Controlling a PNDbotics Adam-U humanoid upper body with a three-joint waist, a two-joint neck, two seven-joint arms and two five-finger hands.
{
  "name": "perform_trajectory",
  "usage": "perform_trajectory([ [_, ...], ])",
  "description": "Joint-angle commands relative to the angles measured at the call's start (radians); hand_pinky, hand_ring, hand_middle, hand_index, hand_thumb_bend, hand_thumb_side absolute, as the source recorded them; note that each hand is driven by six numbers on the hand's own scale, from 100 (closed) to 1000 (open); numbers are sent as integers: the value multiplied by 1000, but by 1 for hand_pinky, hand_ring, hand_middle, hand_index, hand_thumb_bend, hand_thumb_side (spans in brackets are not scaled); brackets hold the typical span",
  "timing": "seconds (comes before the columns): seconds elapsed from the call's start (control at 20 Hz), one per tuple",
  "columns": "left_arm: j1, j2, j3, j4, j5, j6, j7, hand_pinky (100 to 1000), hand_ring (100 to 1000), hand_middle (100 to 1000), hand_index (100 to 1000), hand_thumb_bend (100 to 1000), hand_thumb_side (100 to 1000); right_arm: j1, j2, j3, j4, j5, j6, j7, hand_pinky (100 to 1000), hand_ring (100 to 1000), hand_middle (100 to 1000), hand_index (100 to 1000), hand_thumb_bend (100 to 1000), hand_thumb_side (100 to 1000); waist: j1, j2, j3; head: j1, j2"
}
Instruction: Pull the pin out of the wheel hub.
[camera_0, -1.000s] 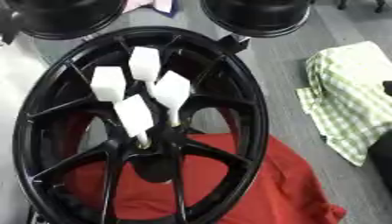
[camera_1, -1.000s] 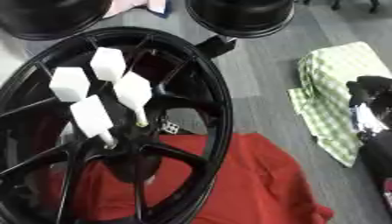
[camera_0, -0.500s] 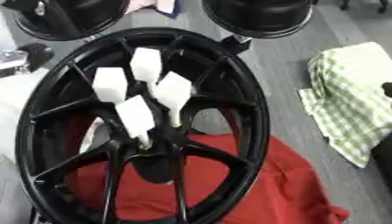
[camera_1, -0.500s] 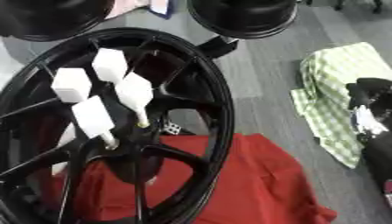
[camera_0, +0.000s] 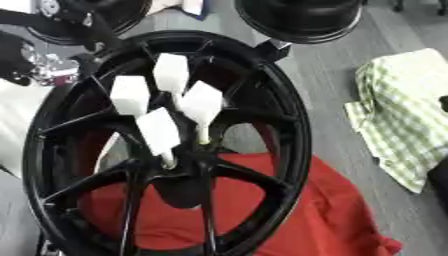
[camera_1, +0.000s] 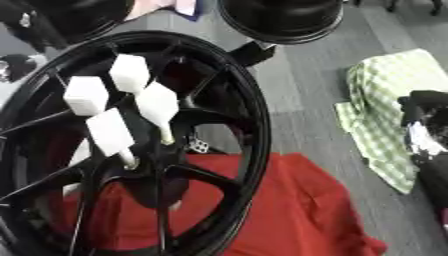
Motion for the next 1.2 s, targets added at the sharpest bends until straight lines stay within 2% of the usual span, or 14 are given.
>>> perform_trajectory([
  [0.05,-32,-12,-20,25,-24,51,-2,868,825,833,914,276,692,-3,-27,-3,-19,-4,3,2,834,764,536,696,140,245,-1,-24,-2,7,2],
  [0.25,-53,-48,-54,66,-49,90,-5,885,843,836,921,361,659,-6,-26,-2,-19,-7,6,5,834,764,536,696,141,246,0,-23,-6,13,4],
  [0.35,-60,-61,-67,82,-70,90,-5,897,857,845,934,412,658,-7,-24,-2,-19,-7,8,6,834,764,536,696,140,247,1,-22,-8,16,5],
  [0.5,-67,-76,-76,103,-95,83,-5,902,866,849,941,443,645,-9,-23,-2,-19,-8,11,6,834,764,536,696,140,248,3,-20,-10,19,6],
  [0.8,-60,-82,-85,120,-126,65,-5,903,872,849,942,427,566,-14,-21,-1,-19,-9,13,8,834,764,536,696,139,250,6,-15,-18,17,5],
  [1.2,-41,-68,-88,99,-142,48,-5,886,876,848,940,436,560,-19,-19,1,-19,-10,15,10,835,764,536,697,139,250,10,-10,-26,-5,-15],
])
